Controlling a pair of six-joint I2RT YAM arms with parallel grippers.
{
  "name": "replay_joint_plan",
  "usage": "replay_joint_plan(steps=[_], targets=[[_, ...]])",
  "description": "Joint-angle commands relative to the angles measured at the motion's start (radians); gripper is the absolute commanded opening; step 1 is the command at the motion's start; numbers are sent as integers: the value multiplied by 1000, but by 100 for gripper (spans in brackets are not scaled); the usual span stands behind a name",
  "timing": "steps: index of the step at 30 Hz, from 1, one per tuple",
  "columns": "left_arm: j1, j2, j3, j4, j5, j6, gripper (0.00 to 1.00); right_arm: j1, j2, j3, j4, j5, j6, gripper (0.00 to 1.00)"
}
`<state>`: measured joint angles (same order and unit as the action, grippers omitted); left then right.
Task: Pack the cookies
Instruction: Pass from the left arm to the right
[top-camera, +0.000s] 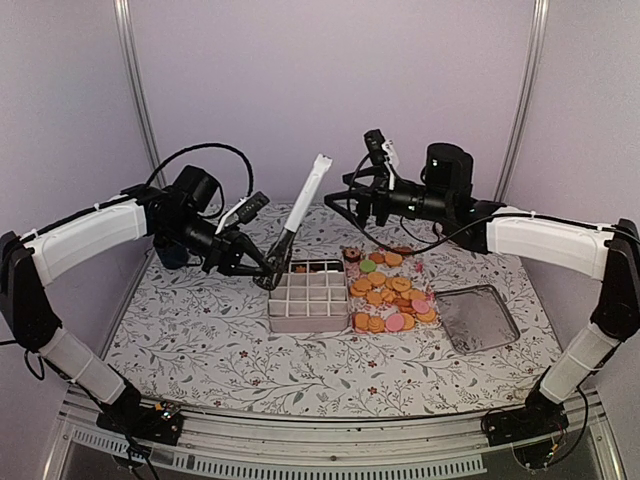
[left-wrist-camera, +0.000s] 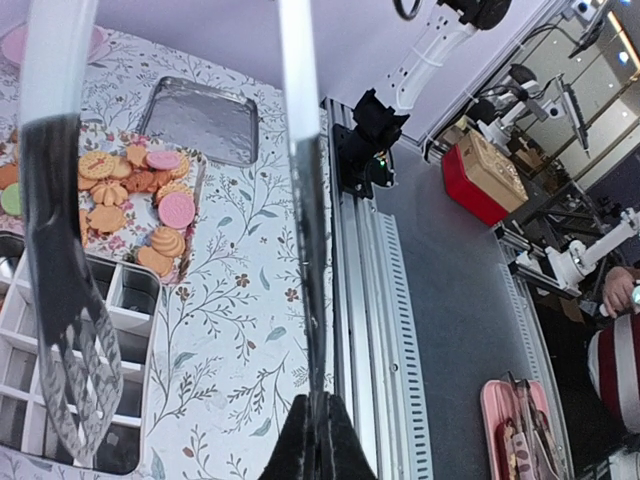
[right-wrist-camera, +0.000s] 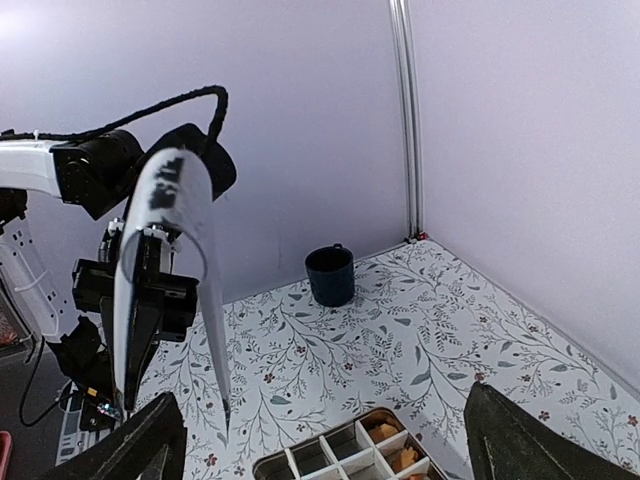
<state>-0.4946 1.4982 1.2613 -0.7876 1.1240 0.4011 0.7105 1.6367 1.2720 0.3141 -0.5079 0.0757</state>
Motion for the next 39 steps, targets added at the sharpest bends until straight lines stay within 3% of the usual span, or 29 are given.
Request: replay_joint_plan(steps=[1, 7, 12, 22, 33, 39], targets=[[-8, -14, 25, -13, -15, 48, 0, -21, -102, -54, 15, -63, -23, 99], [-23, -5, 61, 10, -47, 20, 0, -43, -49, -70, 139, -215, 135, 99], [-45, 29, 125, -13, -81, 13, 0, -41, 10, -9, 207, -256, 240, 99], [-61, 51, 127, -4, -107, 28, 0, 31, 93, 72, 217, -311, 247, 99], [-71, 54, 110, 1, -115, 41, 0, 63, 130, 65, 285, -293, 292, 78], [-71, 46, 119, -22, -103, 60, 0, 61, 126, 62, 276, -261, 299, 83]])
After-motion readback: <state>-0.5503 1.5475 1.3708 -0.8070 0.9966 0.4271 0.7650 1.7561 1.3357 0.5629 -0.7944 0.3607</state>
